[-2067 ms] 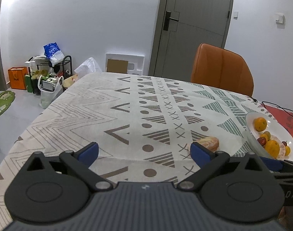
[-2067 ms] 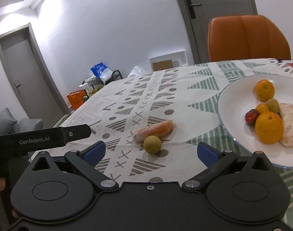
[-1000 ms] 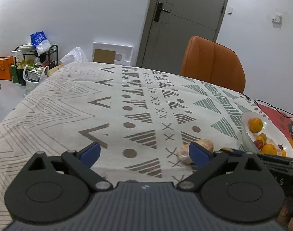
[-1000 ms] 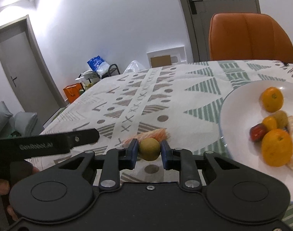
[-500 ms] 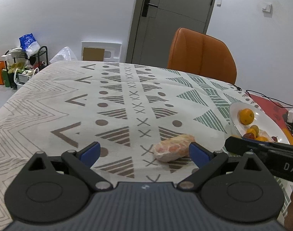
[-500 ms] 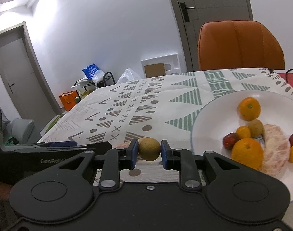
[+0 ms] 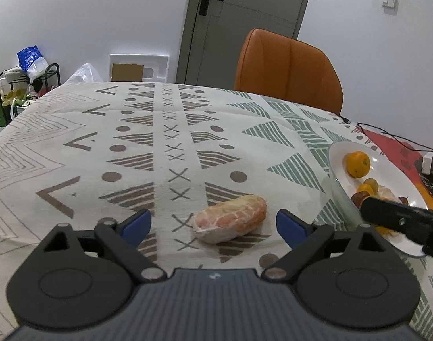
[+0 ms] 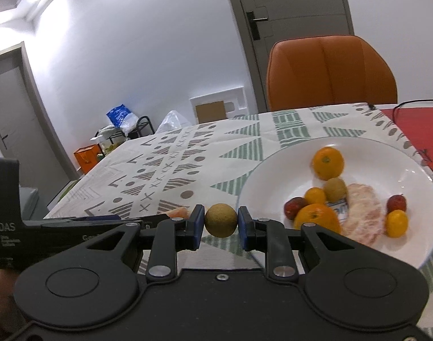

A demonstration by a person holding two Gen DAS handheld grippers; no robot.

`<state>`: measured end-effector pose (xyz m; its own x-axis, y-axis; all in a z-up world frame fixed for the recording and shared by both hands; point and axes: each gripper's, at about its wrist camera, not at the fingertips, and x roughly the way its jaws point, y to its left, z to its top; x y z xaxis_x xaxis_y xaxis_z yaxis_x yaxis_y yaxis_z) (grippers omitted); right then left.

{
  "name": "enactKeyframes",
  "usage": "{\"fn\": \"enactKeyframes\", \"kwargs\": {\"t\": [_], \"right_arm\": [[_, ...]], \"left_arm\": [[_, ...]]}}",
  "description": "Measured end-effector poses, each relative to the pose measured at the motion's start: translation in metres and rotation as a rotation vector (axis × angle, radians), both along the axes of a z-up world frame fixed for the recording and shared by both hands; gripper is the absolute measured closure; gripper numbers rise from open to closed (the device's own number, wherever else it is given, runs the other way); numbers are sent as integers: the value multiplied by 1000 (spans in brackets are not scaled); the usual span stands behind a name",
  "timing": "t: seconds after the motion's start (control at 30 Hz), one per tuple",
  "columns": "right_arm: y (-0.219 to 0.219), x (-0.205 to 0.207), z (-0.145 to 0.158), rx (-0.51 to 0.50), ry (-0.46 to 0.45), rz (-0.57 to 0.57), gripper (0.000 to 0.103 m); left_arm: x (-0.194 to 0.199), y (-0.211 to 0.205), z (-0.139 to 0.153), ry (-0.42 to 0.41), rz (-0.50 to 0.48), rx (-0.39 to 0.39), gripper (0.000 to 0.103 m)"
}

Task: Organize fruits
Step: 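Grasp the yellow-green fruit with the right tool while the left tool grasps the netted pink fruit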

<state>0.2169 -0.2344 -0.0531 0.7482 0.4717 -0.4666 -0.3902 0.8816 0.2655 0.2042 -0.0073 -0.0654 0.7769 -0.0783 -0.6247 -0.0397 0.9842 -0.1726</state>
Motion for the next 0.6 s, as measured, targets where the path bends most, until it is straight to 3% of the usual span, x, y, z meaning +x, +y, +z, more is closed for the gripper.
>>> {"fn": "enactKeyframes", "kwargs": {"t": [0.2, 0.3, 0.33, 0.37, 0.6], "right_arm": [[-12, 2, 1, 5, -7, -27, 79], [-16, 4, 1, 5, -6, -42, 79], [-18, 4, 0, 6, -5, -46, 79], [-20, 4, 0, 7, -4, -50, 79], [-28, 3, -2, 14, -3, -67, 79]], "left_arm": [[5, -10, -4, 2, -2, 25, 16], [5, -13, -4, -6, 2, 55, 34], [5, -14, -3, -10, -10, 52, 46], [5, -15, -2, -11, -21, 51, 49], [2, -19, 2, -30, -36, 39, 52]]}}
